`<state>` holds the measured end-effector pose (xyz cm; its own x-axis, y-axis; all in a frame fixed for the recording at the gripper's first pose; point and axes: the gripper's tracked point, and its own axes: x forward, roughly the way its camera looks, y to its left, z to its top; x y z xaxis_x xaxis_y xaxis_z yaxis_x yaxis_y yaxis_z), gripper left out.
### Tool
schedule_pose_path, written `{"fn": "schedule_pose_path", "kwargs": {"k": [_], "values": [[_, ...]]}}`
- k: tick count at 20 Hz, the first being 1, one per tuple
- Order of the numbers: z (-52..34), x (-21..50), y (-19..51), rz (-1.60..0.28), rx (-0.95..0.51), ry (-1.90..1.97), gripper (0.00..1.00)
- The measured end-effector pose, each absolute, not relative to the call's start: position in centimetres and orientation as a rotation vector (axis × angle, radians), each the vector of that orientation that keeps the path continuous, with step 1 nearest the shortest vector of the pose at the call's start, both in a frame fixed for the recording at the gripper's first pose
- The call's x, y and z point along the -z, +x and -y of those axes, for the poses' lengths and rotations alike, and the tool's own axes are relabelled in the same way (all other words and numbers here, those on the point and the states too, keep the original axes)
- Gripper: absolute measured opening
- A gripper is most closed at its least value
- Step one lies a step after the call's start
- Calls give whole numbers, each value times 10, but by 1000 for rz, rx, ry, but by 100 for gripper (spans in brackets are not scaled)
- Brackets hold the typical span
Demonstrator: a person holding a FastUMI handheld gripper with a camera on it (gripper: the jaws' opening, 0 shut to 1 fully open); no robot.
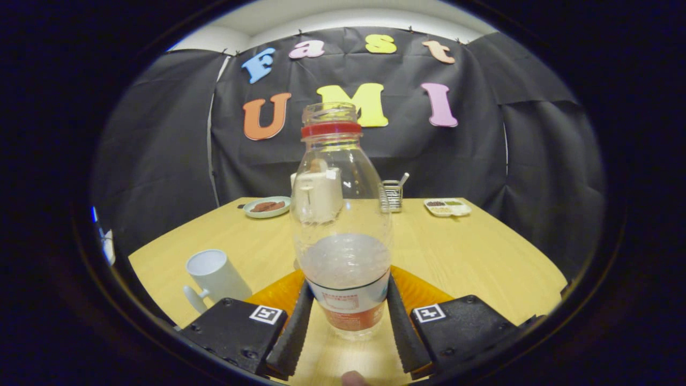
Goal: Take the bottle from table, then pour the juice into the cup, finally place the bottle on the coaster
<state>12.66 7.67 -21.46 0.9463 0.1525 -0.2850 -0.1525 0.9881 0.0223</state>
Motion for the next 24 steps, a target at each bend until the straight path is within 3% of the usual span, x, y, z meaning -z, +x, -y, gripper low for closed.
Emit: {"fn": "schedule_pose_path", "kwargs": {"k": [12,24], "values": [[-80,174,118,-250,-125,-407,74],[-94,211,127,-276,-70,-938,74]]}}
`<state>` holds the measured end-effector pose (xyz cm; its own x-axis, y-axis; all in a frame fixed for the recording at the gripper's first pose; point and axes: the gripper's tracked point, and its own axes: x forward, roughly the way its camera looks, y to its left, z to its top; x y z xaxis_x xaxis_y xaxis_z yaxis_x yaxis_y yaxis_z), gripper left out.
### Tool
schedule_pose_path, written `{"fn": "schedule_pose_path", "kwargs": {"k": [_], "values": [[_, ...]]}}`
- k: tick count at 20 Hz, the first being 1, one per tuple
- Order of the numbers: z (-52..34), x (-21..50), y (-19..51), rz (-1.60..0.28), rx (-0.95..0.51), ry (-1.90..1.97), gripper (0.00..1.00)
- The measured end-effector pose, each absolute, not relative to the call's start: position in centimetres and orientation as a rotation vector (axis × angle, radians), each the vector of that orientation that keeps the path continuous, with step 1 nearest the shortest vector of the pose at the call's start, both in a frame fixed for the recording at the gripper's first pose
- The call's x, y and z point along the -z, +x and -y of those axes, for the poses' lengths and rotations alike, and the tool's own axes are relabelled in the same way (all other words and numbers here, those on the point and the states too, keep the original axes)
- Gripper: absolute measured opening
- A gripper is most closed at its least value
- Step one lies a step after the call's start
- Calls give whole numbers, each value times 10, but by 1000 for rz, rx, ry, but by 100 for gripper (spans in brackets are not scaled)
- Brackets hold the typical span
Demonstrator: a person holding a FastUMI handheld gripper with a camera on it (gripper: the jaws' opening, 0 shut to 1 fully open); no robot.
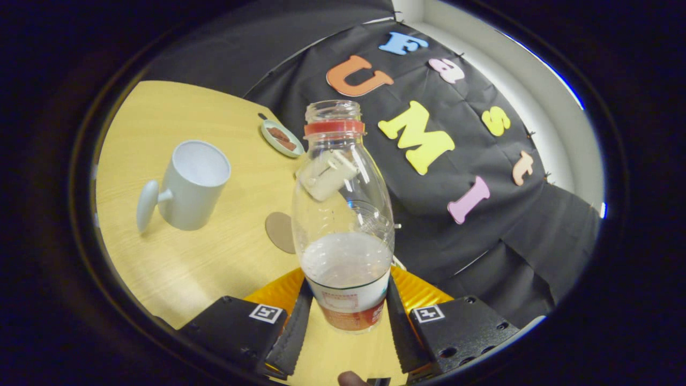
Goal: Take the bottle from table, then pour the juice into the cup, finally place the bottle on the coaster
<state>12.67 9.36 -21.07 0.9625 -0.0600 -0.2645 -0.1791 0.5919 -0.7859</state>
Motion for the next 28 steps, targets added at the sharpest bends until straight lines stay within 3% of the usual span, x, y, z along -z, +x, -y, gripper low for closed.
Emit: {"fn": "schedule_pose_path", "kwargs": {"k": [13,28], "values": [[-121,207,124,-189,-40,-1397,74],[-138,189,132,-140,-48,-1601,74]]}}
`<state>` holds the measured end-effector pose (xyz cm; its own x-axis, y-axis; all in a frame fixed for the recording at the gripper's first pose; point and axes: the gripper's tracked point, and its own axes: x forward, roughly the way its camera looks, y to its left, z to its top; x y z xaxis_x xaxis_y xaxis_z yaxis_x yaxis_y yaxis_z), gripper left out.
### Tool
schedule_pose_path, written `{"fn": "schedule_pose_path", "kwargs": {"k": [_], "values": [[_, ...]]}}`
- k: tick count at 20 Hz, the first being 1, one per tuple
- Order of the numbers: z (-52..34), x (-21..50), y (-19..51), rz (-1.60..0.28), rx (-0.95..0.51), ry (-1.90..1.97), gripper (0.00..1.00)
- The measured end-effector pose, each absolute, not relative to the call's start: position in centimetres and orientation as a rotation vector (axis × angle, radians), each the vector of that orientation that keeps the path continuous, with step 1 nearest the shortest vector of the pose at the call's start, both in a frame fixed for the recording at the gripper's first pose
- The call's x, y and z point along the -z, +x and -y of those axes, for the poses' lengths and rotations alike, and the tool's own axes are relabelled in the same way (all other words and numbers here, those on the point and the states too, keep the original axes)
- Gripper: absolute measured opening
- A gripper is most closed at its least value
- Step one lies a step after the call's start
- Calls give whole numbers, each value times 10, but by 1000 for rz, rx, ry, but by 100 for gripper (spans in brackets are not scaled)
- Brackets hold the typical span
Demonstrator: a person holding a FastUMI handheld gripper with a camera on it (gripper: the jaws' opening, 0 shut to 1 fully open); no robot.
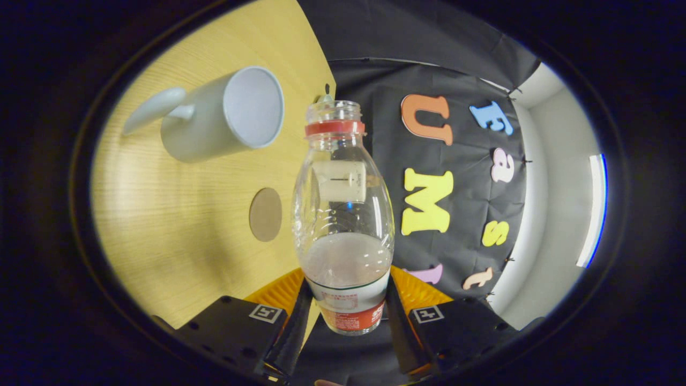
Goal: Take the bottle from table, then pour the juice into the cup, finally place the bottle on the coaster
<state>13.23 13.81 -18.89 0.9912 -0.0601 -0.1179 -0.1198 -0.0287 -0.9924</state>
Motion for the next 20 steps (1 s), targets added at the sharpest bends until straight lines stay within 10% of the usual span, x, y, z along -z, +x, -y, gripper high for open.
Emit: {"fn": "schedule_pose_path", "kwargs": {"k": [20], "values": [[-145,160,129,-107,-18,-1720,73]]}}
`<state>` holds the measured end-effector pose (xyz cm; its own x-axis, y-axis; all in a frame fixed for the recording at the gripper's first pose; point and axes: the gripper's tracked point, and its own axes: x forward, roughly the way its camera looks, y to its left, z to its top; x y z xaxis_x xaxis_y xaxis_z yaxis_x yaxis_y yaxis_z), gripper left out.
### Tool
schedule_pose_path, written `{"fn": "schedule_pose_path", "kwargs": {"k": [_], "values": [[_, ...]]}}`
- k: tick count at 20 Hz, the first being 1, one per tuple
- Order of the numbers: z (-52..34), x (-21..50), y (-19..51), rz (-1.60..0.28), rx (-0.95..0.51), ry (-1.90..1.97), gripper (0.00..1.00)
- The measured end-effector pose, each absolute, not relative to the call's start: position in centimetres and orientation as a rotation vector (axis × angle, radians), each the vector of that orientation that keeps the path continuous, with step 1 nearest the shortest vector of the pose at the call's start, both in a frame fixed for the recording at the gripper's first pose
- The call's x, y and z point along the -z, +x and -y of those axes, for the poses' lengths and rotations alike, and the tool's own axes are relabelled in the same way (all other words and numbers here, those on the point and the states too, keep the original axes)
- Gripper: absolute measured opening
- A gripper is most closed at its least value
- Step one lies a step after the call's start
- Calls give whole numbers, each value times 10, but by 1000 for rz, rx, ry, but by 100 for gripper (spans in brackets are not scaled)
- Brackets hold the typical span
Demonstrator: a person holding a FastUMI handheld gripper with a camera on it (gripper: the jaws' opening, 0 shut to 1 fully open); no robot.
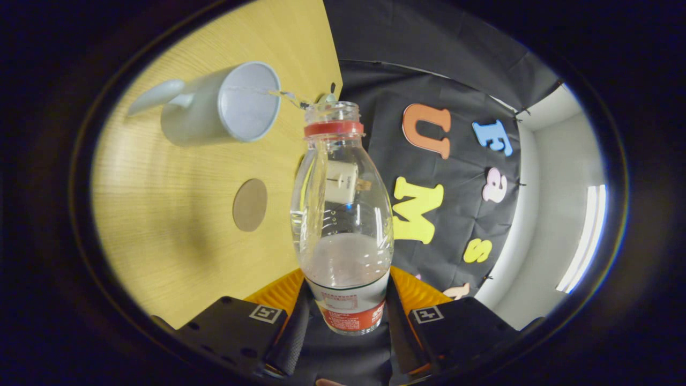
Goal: Take the bottle from table, then pour the juice into the cup, finally place the bottle on the coaster
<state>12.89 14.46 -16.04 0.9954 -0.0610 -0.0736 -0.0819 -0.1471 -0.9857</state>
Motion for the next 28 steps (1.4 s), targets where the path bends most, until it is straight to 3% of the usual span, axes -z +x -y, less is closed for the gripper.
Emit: {"fn": "schedule_pose_path", "kwargs": {"k": [28], "values": [[-159,131,130,-64,-7,-1819,73]]}}
